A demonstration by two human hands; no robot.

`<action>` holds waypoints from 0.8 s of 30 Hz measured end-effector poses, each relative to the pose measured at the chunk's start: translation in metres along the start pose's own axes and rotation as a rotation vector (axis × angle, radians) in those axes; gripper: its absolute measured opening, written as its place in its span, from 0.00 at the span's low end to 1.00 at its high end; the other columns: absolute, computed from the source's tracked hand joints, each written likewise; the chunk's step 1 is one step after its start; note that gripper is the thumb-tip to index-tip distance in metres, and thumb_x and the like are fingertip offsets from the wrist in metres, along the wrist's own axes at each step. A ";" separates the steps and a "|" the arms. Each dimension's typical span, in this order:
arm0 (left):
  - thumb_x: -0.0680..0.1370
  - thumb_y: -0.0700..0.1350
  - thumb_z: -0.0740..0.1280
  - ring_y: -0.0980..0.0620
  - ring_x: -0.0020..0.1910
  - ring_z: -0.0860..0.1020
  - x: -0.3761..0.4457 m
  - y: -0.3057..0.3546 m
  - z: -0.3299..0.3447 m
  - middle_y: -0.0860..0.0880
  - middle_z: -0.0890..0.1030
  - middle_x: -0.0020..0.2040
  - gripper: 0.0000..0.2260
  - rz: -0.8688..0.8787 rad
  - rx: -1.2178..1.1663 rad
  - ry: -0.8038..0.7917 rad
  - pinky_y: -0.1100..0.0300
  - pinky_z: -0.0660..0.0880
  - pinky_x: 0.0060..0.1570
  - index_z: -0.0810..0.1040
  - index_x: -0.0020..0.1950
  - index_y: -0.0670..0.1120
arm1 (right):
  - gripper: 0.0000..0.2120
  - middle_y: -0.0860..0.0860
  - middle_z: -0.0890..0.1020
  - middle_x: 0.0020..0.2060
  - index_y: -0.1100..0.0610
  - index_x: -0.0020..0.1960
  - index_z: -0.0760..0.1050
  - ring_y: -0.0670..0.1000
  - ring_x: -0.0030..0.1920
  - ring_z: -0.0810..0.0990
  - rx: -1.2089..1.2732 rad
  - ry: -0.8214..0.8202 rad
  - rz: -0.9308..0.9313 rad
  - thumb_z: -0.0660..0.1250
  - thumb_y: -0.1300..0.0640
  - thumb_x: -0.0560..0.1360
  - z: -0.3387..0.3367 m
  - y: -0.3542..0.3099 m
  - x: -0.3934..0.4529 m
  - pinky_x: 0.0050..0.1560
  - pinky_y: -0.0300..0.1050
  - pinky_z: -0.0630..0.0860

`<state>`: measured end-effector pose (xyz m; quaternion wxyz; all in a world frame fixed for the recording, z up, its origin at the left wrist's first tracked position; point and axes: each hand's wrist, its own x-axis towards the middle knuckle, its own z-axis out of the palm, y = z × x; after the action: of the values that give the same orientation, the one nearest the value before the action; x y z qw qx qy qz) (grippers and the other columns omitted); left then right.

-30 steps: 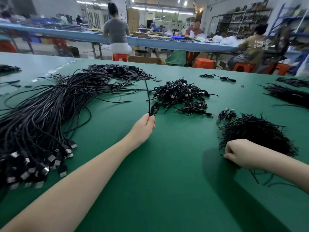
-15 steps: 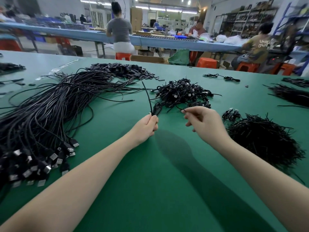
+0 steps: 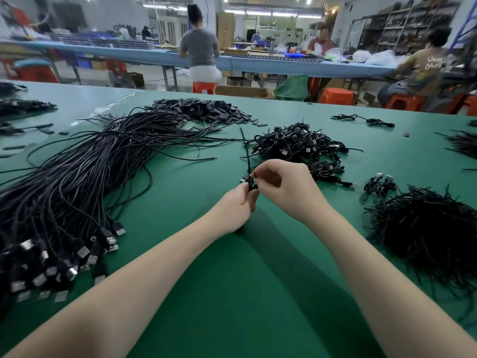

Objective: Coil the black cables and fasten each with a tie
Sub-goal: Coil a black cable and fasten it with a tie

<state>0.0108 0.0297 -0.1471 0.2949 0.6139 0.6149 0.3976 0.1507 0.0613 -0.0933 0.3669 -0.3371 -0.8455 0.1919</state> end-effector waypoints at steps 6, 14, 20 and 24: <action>0.82 0.44 0.57 0.46 0.28 0.67 -0.009 0.001 0.007 0.46 0.73 0.33 0.07 0.183 0.248 0.094 0.53 0.63 0.29 0.68 0.44 0.46 | 0.04 0.41 0.82 0.37 0.51 0.46 0.81 0.40 0.40 0.80 -0.062 -0.067 -0.023 0.69 0.58 0.73 -0.010 -0.007 -0.004 0.45 0.40 0.77; 0.81 0.42 0.57 0.36 0.39 0.76 -0.017 0.007 0.010 0.40 0.78 0.42 0.06 0.146 0.294 0.103 0.45 0.71 0.37 0.68 0.53 0.40 | 0.06 0.46 0.82 0.44 0.50 0.50 0.77 0.51 0.46 0.80 -0.288 -0.165 -0.014 0.63 0.53 0.76 -0.019 -0.028 -0.012 0.45 0.48 0.77; 0.76 0.42 0.66 0.47 0.35 0.80 -0.025 0.016 0.013 0.45 0.80 0.42 0.05 0.372 0.961 0.107 0.61 0.65 0.30 0.76 0.50 0.43 | 0.02 0.48 0.79 0.44 0.51 0.44 0.74 0.54 0.42 0.78 -0.984 -0.335 -0.273 0.63 0.57 0.74 -0.028 -0.055 -0.004 0.32 0.41 0.62; 0.66 0.42 0.75 0.49 0.18 0.72 -0.031 0.019 0.016 0.50 0.74 0.22 0.11 0.652 0.998 0.241 0.65 0.61 0.25 0.74 0.28 0.46 | 0.07 0.42 0.77 0.35 0.48 0.36 0.72 0.45 0.37 0.75 -0.853 -0.734 -0.119 0.67 0.53 0.73 -0.053 -0.062 0.024 0.31 0.40 0.68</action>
<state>0.0366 -0.0006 -0.1425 -0.2370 0.7855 0.5363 0.1979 0.1514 0.0394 -0.0113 -0.1097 -0.3185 -0.9379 -0.0828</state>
